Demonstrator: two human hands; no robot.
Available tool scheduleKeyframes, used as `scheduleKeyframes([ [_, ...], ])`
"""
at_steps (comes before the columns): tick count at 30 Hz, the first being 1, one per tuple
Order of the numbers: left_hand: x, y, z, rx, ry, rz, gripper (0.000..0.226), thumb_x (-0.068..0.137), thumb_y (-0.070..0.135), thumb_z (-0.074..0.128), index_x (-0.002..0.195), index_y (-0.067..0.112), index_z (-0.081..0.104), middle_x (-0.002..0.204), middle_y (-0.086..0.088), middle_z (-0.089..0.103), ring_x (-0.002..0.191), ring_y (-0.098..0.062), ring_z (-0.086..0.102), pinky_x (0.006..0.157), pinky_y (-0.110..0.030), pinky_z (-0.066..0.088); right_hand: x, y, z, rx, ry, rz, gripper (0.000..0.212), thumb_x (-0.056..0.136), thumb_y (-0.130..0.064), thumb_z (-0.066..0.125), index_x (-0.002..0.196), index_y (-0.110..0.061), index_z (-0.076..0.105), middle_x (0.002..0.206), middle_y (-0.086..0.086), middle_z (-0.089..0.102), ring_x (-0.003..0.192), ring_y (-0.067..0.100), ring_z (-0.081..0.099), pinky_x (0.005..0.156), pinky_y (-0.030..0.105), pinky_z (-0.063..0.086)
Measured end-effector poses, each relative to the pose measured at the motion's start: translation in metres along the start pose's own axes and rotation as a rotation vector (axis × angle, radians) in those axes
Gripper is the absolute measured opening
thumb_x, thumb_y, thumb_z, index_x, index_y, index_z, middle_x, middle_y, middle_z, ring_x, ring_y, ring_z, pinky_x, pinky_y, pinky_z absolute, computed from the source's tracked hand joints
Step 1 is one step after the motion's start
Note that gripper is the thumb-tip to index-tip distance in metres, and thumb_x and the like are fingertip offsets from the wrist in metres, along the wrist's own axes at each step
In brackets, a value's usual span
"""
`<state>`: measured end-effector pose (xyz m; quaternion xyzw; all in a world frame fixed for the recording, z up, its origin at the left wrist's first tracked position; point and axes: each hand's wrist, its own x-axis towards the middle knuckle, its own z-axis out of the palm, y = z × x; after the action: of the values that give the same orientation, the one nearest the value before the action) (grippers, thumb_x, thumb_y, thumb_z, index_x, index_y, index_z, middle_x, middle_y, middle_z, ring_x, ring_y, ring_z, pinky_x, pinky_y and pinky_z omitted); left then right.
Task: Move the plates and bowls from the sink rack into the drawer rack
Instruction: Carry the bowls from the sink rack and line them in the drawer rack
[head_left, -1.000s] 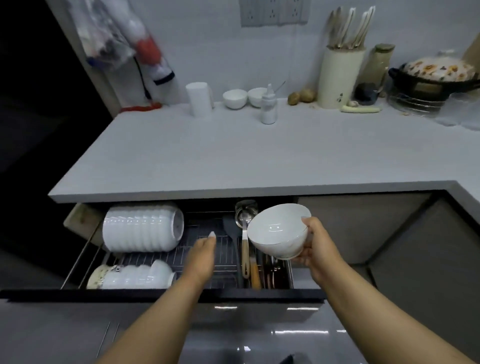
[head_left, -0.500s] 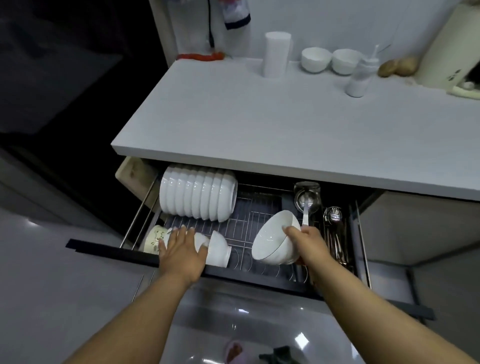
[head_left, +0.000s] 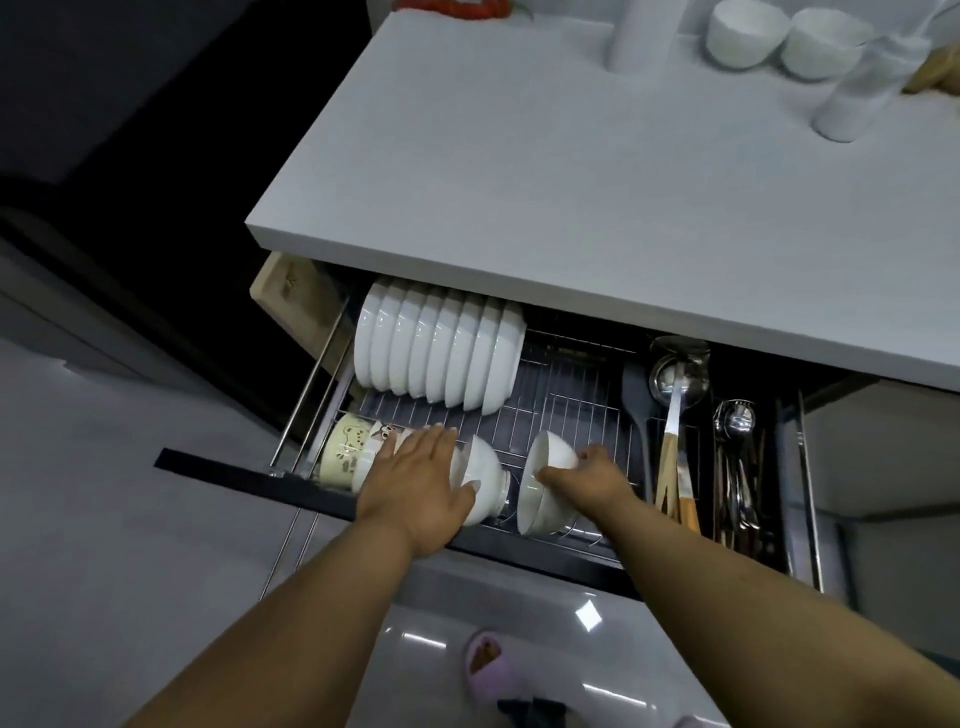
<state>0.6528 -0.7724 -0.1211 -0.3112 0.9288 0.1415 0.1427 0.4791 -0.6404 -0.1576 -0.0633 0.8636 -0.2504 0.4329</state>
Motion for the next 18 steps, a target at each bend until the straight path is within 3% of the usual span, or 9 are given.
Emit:
scheduleKeyframes([
  [3,0.001,0.0,-0.001,-0.006,-0.006,0.002,0.07,0.093,0.056,0.029,0.151,0.02,0.012,0.159,0.001,0.015,0.146,-0.015,0.01,0.119,-0.039,0.003,0.007,-0.007,0.015,-0.068,0.008,0.006,0.07,0.074,-0.038,0.074,0.128,-0.011,0.038,0.128,0.014,0.052,0.111,0.032,0.055,0.087,0.038,0.05],
  [11,0.002,-0.003,0.0,-0.041,0.006,0.027,0.067,0.091,0.055,0.035,0.147,0.021,0.022,0.154,0.0,0.027,0.141,-0.017,0.022,0.116,-0.039,0.018,0.017,-0.014,0.041,-0.177,-0.01,0.018,0.067,0.07,-0.042,0.074,0.121,-0.011,0.041,0.123,0.013,0.057,0.11,0.032,0.057,0.093,0.043,0.049],
  [18,0.003,-0.003,0.001,-0.036,-0.009,0.032,0.065,0.091,0.054,0.036,0.145,0.019,0.026,0.145,0.0,0.038,0.132,-0.02,0.034,0.111,-0.038,0.025,0.023,-0.01,0.05,-0.152,-0.085,0.021,0.071,0.072,-0.037,0.074,0.126,-0.008,0.039,0.126,0.013,0.055,0.112,0.031,0.056,0.092,0.041,0.05],
])
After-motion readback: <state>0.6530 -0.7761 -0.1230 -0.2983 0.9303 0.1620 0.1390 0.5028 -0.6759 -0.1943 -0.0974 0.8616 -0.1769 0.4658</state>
